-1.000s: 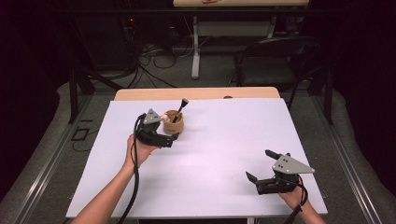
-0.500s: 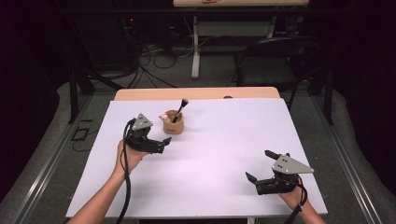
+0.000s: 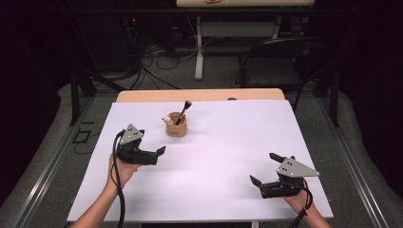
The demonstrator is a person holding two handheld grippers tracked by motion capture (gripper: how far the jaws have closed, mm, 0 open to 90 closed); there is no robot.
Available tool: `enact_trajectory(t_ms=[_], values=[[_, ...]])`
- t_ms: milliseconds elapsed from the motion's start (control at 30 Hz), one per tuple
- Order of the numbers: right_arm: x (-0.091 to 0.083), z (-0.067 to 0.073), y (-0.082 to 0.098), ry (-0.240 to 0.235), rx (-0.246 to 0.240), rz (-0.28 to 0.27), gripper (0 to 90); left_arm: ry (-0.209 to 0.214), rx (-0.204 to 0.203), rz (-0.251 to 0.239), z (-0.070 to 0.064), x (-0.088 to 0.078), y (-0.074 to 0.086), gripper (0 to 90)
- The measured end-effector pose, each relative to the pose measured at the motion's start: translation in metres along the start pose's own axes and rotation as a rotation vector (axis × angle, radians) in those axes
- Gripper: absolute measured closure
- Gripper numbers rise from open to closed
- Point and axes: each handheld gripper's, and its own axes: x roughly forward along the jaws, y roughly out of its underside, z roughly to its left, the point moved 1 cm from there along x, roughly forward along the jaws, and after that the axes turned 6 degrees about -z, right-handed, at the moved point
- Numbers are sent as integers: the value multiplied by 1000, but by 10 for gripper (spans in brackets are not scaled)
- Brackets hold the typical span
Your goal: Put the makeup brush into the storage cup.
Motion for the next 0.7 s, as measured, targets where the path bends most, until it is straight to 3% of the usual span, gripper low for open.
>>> enact_trajectory(t_ms=[700], values=[[0,1,0,1,-3,3,0,-7,-53,-87,-7,-41,28,0]])
